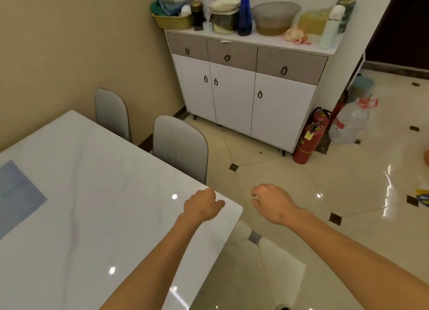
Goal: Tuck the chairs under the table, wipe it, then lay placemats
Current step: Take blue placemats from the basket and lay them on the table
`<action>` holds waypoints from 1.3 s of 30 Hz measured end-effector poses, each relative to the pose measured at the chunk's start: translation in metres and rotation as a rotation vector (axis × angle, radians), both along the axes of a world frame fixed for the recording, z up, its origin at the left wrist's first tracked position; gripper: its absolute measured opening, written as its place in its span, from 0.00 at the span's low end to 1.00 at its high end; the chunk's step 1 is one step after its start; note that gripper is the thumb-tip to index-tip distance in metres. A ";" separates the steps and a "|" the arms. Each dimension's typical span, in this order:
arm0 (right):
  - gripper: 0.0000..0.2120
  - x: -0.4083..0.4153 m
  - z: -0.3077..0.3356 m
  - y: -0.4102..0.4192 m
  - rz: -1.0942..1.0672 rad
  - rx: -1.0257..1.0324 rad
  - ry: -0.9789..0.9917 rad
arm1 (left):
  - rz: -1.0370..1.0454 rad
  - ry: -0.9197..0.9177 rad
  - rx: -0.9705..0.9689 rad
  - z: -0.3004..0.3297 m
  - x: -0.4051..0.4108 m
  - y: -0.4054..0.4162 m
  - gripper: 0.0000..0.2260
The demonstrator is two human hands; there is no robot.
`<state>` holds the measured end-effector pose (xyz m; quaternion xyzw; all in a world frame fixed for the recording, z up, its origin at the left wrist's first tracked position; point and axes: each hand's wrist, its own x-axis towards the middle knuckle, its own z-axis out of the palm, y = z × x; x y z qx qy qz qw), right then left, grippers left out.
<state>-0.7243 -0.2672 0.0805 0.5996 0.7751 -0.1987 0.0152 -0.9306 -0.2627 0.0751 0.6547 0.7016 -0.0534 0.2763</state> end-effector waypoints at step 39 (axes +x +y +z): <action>0.09 -0.070 0.088 0.773 0.546 0.242 0.019 | 0.475 0.020 0.172 0.092 -0.004 0.697 0.18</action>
